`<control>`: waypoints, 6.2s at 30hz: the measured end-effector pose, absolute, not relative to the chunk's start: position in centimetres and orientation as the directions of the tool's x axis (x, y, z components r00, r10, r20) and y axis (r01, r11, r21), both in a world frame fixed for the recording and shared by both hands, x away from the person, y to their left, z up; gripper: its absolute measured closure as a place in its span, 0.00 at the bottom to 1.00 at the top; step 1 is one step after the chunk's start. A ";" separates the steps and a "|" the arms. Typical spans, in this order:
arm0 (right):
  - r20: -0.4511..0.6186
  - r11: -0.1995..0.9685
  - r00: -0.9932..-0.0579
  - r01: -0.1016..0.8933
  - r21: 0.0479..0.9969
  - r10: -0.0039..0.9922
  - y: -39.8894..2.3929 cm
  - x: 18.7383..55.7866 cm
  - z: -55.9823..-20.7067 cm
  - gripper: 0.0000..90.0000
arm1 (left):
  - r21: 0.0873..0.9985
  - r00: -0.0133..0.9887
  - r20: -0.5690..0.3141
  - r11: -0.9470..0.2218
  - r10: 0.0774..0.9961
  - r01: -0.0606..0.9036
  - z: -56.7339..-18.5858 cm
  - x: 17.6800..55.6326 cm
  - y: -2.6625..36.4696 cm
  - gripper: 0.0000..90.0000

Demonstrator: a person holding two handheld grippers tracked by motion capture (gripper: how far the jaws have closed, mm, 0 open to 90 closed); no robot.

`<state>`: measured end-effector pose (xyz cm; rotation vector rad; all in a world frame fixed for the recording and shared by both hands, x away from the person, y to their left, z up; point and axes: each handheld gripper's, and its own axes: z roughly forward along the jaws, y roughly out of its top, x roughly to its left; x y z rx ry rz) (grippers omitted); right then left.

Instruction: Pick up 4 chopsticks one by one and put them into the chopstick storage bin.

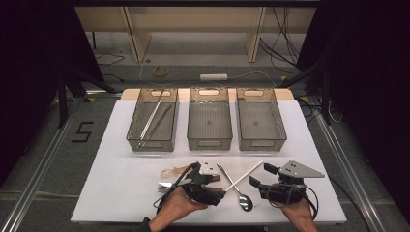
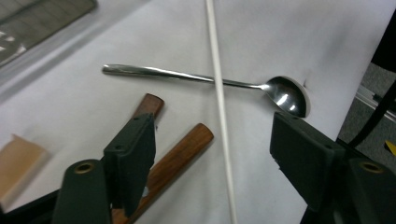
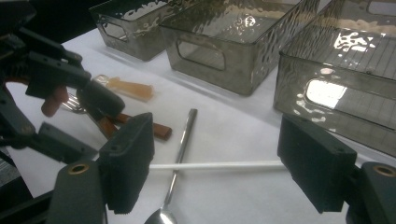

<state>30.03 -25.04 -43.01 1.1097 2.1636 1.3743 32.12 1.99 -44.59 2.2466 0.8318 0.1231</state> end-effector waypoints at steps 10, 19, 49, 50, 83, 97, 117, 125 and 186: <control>0.116 0.224 -0.634 0.430 0.874 0.765 -25.0 30.0 -43.0 0.31 | 0.629 0.819 -0.145 -0.587 0.556 0.510 -45.6 31.8 0.5 0.51; 0.117 0.221 -0.634 0.428 0.876 0.765 -25.1 30.0 -43.0 0.31 | 0.625 0.837 -0.114 -0.616 0.535 0.479 -46.0 32.6 -0.8 0.62; 0.118 0.212 -0.624 0.429 0.878 0.773 -25.4 30.1 -42.9 0.31 | 0.594 0.841 -0.112 -0.643 0.528 0.483 -47.6 34.3 -2.7 0.82; 0.118 0.212 -0.624 0.429 0.878 0.773 -25.4 30.1 -42.9 0.31 | 0.594 0.842 -0.108 -0.644 0.529 0.481 -47.6 34.3 -2.8 0.84; 0.121 0.209 -0.627 0.427 0.880 0.770 -25.4 30.0 -42.9 0.31 | 0.666 0.841 -0.088 -0.596 0.534 0.448 -44.6 34.4 0.2 0.95; 0.120 0.214 -0.629 0.430 0.877 0.768 -25.3 30.1 -43.0 0.31 | 0.739 0.804 -0.106 -0.494 0.586 0.458 -41.0 35.4 3.6 0.95; 0.126 0.209 -0.625 0.434 0.876 0.770 -25.3 30.1 -43.0 0.31 | 0.801 0.697 -0.100 -0.358 0.710 0.480 -37.4 40.2 8.6 0.95; 0.123 0.214 -0.627 0.433 0.875 0.769 -25.3 30.1 -43.1 0.31 | 0.804 0.631 -0.104 -0.309 0.769 0.509 -37.2 41.6 11.9 0.95; 0.131 0.211 -0.627 0.441 0.872 0.768 -25.2 30.2 -43.2 0.31 | 0.733 0.324 -0.144 -0.120 0.935 0.670 -42.1 50.9 22.2 0.94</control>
